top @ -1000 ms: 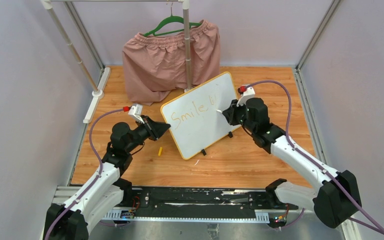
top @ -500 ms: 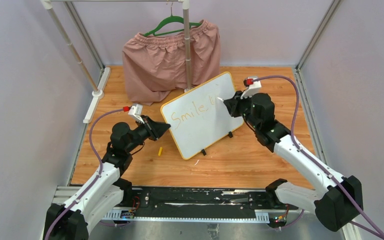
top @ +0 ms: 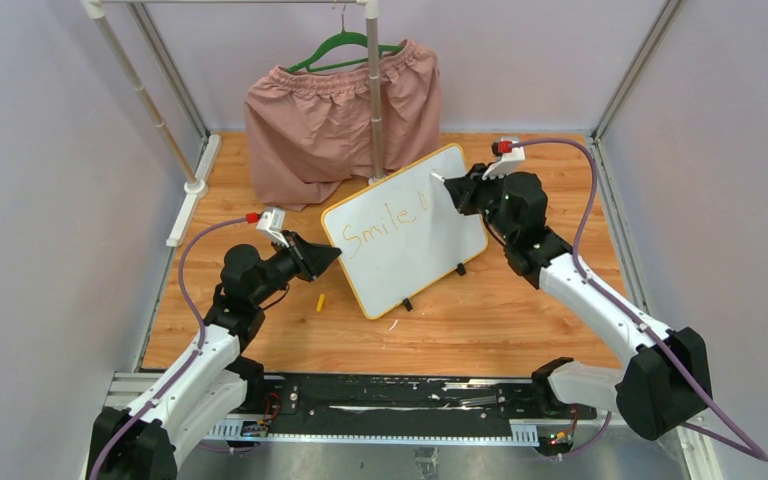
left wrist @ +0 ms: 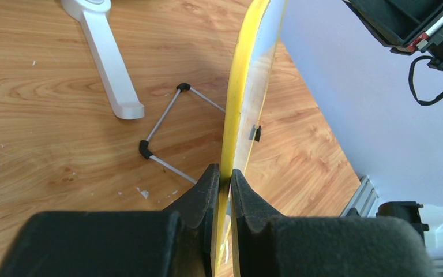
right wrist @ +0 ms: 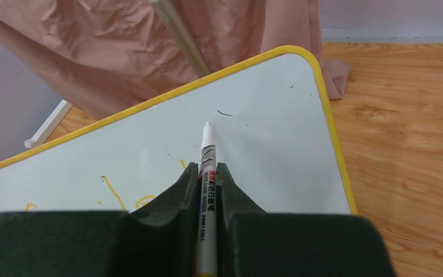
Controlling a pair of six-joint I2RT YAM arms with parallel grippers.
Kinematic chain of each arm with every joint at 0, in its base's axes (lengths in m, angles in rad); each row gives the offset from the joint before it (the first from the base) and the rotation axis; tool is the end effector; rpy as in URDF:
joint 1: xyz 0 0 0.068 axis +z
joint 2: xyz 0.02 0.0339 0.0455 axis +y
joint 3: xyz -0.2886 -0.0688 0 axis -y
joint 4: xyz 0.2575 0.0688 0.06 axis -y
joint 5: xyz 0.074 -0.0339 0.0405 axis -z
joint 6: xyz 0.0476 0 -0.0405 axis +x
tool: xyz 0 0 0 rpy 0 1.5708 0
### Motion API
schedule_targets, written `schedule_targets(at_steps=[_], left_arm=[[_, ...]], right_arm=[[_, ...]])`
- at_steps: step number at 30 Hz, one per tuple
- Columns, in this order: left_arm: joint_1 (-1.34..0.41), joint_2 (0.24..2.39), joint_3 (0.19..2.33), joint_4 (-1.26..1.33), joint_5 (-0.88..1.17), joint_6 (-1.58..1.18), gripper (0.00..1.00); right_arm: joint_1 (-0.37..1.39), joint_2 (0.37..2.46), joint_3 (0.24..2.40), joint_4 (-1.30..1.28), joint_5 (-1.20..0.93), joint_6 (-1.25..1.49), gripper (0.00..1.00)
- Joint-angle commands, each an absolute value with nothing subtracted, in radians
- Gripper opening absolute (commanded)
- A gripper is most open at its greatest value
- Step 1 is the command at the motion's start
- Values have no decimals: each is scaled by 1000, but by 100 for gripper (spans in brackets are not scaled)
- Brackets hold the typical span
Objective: Write a sentence on the whiteboard
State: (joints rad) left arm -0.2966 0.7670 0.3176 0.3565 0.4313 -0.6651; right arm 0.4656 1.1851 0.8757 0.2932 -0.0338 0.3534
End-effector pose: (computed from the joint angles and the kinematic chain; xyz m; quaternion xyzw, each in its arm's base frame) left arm 0.1730 -0.0737 0.2451 0.0094 0.7362 -0.4445 0.5101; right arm 0.2642 0.1346 0.3577 -0.0518 0.7109 0.2903 0.6385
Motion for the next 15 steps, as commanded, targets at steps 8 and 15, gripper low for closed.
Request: schedule_targets(at_steps=[8,15], left_arm=[[-295,744,317,383,446,-666,0],[-295,743,316,386,448,-667,0]], right_arm=[[449,1216,924,316,-44,372,0],[449,1234,931,274,-61,373,0]])
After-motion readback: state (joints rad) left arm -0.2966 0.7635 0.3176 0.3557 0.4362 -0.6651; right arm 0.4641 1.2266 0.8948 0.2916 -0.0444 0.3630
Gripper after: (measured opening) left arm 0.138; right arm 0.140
